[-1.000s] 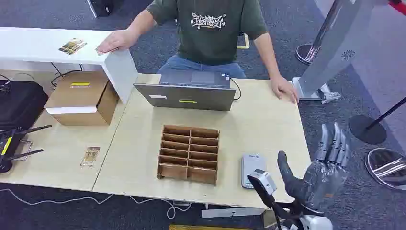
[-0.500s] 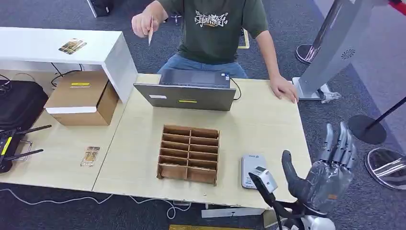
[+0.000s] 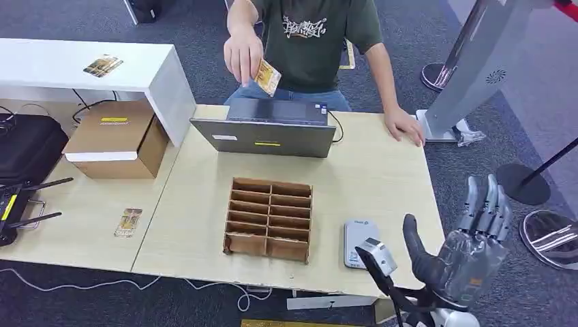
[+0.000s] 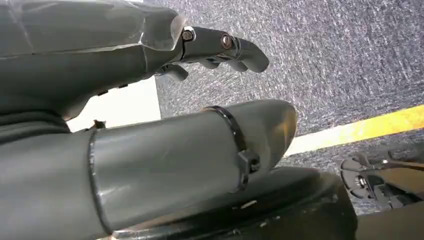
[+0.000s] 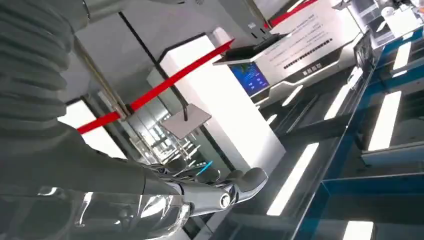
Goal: Pass the card to the sensor for recognition and then transmit it.
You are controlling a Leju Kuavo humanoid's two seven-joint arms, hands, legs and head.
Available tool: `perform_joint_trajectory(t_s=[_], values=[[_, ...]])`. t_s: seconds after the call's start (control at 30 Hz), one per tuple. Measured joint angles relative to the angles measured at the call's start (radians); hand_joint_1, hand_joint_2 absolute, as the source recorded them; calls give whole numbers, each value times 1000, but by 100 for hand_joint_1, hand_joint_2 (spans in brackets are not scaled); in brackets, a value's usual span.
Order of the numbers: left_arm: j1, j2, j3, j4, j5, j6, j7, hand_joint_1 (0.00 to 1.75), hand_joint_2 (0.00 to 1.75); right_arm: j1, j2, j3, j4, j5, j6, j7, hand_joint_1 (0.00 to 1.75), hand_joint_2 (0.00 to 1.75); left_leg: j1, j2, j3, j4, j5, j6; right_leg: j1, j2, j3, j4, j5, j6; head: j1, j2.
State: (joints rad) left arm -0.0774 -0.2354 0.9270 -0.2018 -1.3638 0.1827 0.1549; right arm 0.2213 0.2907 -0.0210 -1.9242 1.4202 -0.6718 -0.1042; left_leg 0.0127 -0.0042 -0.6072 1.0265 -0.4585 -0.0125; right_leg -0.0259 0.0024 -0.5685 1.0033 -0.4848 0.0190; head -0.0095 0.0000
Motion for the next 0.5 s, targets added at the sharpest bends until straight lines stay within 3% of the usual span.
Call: perform_joint_trajectory(t_s=[0.2, 0.37, 0.43, 0.5], values=[[-1, -3, 0, 0, -28, -3, -20, 0, 0, -40, -2, 2, 54, -90, 0, -136, 0, 175, 0, 0, -1, 0, 0, 0, 0, 0, 0, 0, 0, 0, 0, 0], [-2, -3, 0, 0, -40, -5, -21, 0, 0, -78, -8, 8, 125, -107, 0, -160, 0, 175, 0, -3, -3, 0, 0, 0, 0, -3, 1, 0, 0, 0, 0, 0], [-7, -4, -4, 0, -54, -16, -17, 0, 0, -136, -13, 21, 178, -119, 0, -168, 0, 175, 0, -2, -3, 0, 0, 0, 0, -2, 1, 0, 0, 0, 1, 0], [-19, -4, -13, 0, -70, -32, -3, 0, 0, -231, -18, 42, 260, -94, 0, -135, 0, 175, 0, -2, -2, 0, 2, -1, 0, -2, 1, 0, 1, 0, 1, 0]])
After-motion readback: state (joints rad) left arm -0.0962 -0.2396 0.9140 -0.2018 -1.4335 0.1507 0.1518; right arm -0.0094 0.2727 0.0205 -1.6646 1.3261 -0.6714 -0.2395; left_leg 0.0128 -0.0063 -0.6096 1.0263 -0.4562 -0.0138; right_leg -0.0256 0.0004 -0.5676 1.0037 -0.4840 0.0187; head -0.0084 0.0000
